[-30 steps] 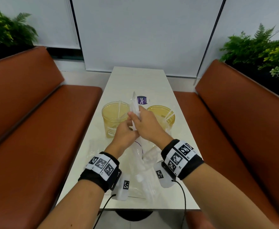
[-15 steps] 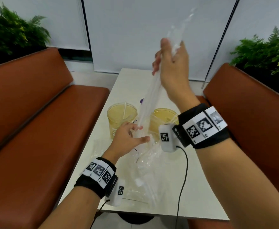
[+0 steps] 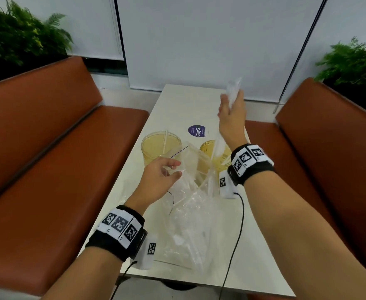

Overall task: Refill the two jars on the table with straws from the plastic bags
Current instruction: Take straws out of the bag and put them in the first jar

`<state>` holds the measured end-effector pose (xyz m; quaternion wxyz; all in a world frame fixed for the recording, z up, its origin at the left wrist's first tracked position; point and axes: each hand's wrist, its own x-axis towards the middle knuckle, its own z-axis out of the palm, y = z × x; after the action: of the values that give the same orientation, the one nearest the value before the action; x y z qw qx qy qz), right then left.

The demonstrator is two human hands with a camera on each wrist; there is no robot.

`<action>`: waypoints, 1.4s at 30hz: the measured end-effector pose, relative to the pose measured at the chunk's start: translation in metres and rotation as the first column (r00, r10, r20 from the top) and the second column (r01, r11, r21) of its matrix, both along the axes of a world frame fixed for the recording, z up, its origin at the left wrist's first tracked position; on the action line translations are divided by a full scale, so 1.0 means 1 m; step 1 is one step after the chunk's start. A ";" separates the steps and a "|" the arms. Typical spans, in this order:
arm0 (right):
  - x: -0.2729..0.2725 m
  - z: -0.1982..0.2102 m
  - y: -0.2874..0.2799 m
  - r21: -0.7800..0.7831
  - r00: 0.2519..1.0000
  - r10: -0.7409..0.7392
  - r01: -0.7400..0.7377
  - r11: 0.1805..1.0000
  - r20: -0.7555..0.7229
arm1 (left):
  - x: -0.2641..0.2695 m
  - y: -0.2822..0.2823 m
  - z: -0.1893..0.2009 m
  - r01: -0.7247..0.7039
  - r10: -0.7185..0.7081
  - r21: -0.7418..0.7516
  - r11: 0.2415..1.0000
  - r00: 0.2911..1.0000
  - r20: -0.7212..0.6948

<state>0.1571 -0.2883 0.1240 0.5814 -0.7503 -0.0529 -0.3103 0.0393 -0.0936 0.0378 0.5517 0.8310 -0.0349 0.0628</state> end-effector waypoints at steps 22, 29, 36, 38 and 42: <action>0.006 -0.054 -0.044 -0.361 0.836 -0.180 -0.023 0.932 -0.518 | 0.000 0.007 0.017 0.026 -0.027 -0.012 1.000 0.995 -0.092; -0.048 0.017 -0.004 -0.434 0.995 -0.094 0.103 0.895 0.042 | -0.012 0.004 0.033 -0.003 0.009 0.146 0.989 0.999 -0.039; -0.096 0.005 0.056 -0.661 0.617 -0.239 -0.688 0.300 -0.750 | -0.016 0.003 0.045 0.040 -0.037 0.082 0.996 0.998 -0.042; -0.094 -0.013 0.060 -0.626 0.579 -0.239 -0.698 0.349 -0.779 | -0.018 0.003 0.046 0.059 -0.055 0.055 0.997 0.997 -0.060; -0.094 -0.042 0.067 -0.588 0.588 -0.187 -0.622 0.518 -0.787 | -0.019 0.005 0.042 0.087 -0.082 0.067 0.994 0.993 -0.081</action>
<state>0.0630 -0.2208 0.0816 0.1552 -0.9672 -0.0431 0.1963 0.0207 -0.0887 0.0795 0.5251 0.8495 -0.0507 0.0055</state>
